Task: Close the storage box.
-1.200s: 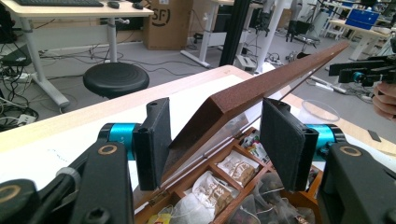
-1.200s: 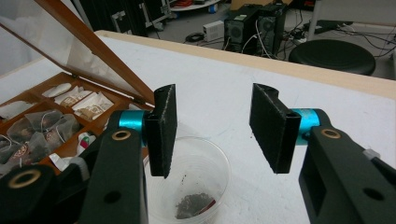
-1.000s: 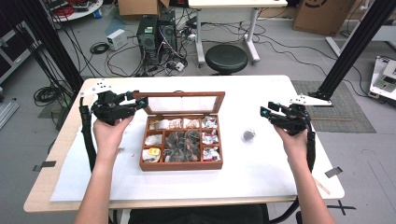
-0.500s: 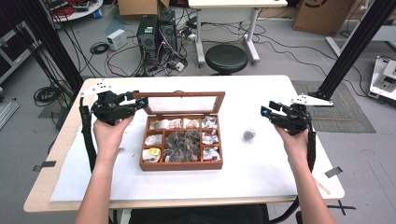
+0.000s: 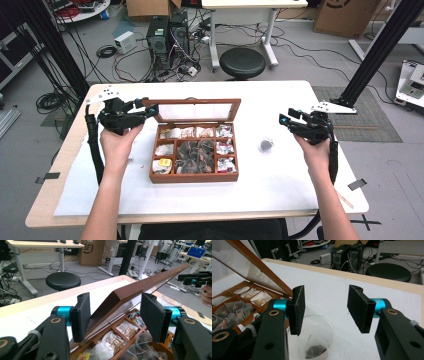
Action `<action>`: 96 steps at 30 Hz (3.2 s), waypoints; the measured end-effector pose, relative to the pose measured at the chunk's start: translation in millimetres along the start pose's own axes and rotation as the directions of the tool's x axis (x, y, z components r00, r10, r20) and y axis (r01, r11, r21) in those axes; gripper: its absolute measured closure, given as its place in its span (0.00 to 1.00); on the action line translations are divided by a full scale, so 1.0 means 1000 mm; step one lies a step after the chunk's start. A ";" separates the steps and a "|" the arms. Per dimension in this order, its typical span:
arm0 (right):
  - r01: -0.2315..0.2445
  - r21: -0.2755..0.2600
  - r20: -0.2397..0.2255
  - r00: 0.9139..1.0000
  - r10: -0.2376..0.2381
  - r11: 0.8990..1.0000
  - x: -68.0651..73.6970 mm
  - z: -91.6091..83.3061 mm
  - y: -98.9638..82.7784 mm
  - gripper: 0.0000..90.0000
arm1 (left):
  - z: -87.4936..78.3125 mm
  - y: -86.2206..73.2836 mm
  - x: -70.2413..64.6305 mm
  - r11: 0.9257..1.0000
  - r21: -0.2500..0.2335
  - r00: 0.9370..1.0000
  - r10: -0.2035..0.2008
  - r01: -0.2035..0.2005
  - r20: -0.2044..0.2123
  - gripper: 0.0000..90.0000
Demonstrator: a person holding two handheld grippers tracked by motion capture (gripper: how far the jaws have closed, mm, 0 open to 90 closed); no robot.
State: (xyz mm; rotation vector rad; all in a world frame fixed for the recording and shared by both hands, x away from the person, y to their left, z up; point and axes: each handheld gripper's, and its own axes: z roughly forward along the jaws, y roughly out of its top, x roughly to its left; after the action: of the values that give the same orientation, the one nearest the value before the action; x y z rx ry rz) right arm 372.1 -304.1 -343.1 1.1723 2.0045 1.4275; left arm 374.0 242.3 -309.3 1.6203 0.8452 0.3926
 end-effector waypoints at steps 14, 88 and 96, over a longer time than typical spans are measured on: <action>0.003 -0.007 0.007 1.000 -0.003 1.000 0.000 -0.001 0.000 0.54 | -0.002 -0.004 -0.006 0.999 0.032 0.999 -0.019 0.020 -0.036 0.43; 0.034 -0.014 0.022 0.999 -0.033 0.999 0.007 -0.002 0.002 0.54 | -0.039 -0.134 -0.058 0.954 0.290 0.992 -0.042 0.076 -0.122 0.40; 0.032 -0.012 0.022 0.999 -0.031 0.999 0.007 -0.002 0.002 0.54 | -0.037 -0.140 -0.059 0.932 0.355 0.992 -0.034 0.074 -0.118 0.40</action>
State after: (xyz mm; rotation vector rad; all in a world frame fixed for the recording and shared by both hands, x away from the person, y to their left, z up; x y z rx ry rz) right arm 367.3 -298.8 -340.1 1.1412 1.9881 1.4040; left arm 266.8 231.0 -422.1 1.9199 1.0916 0.3015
